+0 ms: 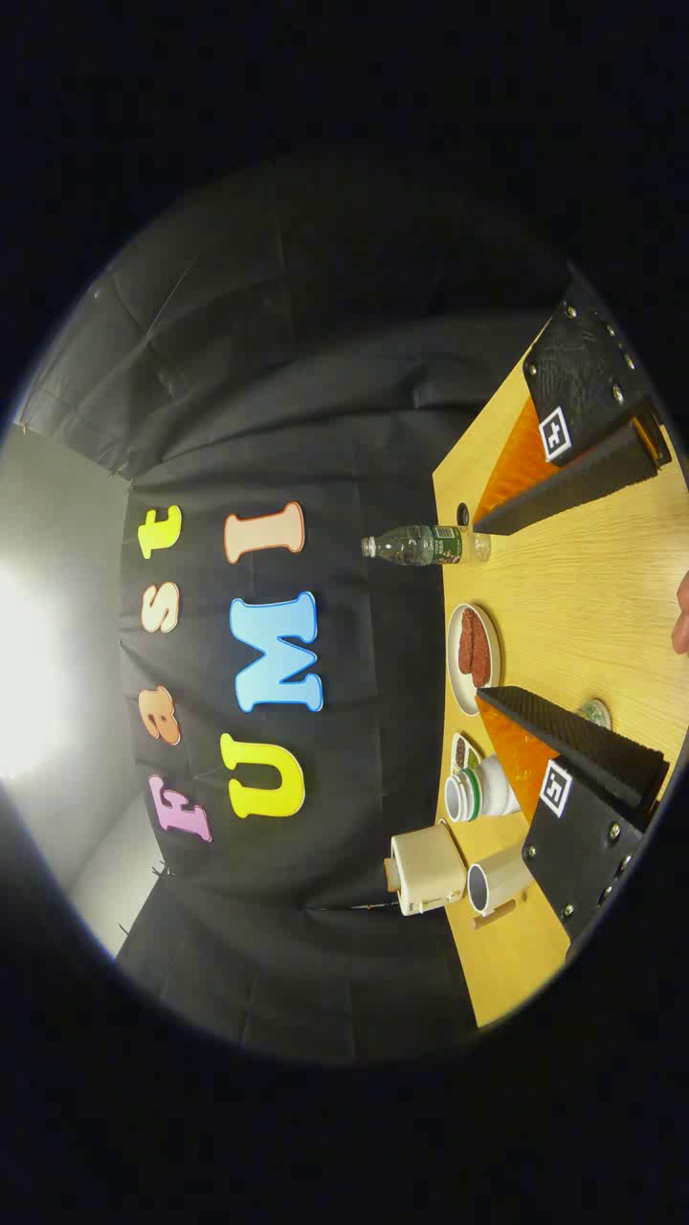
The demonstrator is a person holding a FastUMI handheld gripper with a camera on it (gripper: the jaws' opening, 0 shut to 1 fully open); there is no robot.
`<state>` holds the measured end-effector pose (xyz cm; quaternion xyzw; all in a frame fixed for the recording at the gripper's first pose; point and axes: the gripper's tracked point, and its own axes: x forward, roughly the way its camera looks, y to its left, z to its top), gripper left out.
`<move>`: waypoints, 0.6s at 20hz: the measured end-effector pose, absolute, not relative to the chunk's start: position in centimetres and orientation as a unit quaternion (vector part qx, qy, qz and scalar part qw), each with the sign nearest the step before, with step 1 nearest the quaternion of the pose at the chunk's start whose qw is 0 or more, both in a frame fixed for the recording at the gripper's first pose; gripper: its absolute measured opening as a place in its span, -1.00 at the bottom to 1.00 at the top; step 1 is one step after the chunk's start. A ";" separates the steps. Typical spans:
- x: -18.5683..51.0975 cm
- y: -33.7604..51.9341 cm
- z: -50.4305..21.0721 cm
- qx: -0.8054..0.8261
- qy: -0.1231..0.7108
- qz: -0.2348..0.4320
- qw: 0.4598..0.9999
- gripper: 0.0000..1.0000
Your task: Take the bottle from table, then pour the juice into the cup, finally place the bottle on the coaster
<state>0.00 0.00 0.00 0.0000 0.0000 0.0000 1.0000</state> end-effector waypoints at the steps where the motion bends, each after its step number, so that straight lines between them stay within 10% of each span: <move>1: -0.2 0.4 -0.1 0.000 0.000 0.004 1.000 0.95; 12: -0.9 3.7 -1.0 -0.001 0.007 0.026 1.000 0.95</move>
